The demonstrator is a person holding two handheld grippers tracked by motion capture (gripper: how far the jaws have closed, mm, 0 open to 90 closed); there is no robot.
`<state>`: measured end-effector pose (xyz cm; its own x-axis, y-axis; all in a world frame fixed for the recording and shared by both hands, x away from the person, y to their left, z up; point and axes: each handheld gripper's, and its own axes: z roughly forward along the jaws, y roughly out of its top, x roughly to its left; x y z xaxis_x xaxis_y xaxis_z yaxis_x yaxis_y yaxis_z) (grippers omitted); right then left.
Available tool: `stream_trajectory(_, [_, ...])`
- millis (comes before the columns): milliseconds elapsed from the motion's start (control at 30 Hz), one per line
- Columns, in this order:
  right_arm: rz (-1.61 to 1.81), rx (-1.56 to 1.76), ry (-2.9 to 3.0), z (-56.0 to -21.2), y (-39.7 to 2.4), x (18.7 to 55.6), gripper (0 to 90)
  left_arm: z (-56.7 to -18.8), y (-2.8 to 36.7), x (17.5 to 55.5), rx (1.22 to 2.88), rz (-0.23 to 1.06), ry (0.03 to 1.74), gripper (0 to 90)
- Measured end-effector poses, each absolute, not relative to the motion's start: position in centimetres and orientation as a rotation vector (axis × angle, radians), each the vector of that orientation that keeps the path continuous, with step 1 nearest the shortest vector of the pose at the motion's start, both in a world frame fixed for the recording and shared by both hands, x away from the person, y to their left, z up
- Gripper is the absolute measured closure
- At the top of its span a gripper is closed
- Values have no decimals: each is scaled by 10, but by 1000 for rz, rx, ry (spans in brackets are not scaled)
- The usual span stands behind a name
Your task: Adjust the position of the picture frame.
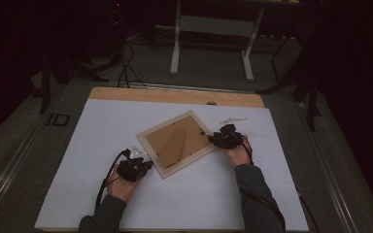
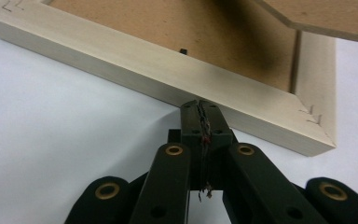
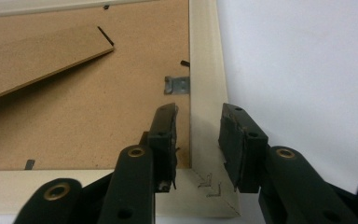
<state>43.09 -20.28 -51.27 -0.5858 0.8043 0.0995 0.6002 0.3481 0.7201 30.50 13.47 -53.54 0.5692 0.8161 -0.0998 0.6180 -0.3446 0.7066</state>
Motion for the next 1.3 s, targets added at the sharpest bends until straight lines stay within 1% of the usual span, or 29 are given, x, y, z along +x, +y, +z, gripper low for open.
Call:
stream_trajectory(200, [1039, 1287, 2313, -514, -206, 432, 632, -535, 132, 301, 2091, 348, 1130, 900])
stream_trajectory(367, [1038, 1292, 2325, -518, -207, 432, 667, -535, 129, 296, 2094, 340, 1116, 900])
stream_trajectory(567, [1015, 1306, 2323, -517, -205, 431, 671, -534, 125, 289, 2092, 320, 1098, 900])
stream_trajectory(800, [1011, 1316, 2323, -517, -205, 431, 672, -529, 113, 272, 2105, 302, 1019, 900])
stream_trajectory(1067, [1010, 1330, 2319, -516, -205, 431, 671, -529, 92, 258, 2167, 273, 904, 900])
stream_trajectory(1167, [1011, 1332, 2316, -516, -205, 431, 671, -533, 87, 260, 2199, 291, 903, 900])
stream_trajectory(1300, [1012, 1335, 2314, -516, -205, 430, 671, -534, 87, 263, 2191, 305, 933, 900])
